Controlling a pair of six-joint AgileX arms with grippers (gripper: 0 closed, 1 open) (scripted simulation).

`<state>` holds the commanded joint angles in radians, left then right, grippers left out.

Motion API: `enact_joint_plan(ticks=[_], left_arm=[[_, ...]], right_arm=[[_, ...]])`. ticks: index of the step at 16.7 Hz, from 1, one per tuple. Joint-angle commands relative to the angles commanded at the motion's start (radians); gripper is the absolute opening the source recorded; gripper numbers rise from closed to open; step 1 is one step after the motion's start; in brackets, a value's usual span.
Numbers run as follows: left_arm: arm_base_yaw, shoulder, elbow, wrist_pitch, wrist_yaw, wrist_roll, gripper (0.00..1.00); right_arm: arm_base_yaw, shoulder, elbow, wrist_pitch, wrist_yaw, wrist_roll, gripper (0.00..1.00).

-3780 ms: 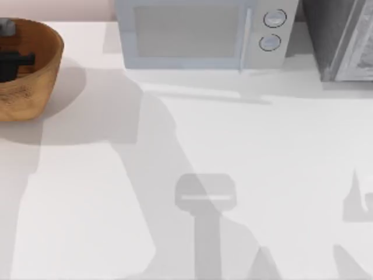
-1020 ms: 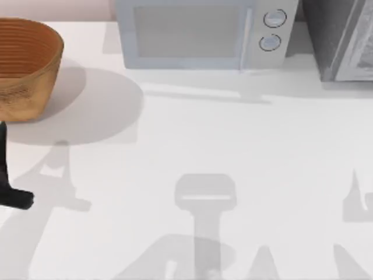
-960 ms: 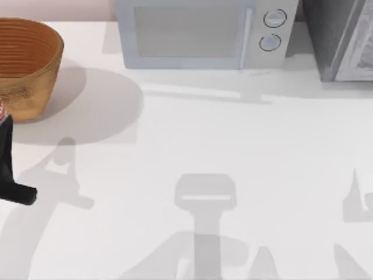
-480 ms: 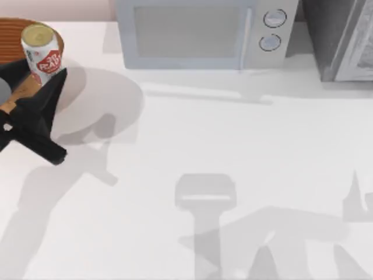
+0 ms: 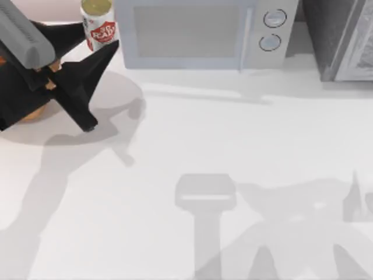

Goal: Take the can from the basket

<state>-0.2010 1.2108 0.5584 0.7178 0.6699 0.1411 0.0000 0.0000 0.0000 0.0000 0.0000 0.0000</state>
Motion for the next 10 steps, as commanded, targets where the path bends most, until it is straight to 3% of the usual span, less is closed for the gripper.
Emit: enact_joint_plan(ticks=[10], left_arm=[[-0.044, 0.454, 0.188, 0.269, 0.283, 0.004, 0.00]], right_arm=[[0.000, 0.000, 0.000, 0.000, 0.000, 0.000, 1.00]])
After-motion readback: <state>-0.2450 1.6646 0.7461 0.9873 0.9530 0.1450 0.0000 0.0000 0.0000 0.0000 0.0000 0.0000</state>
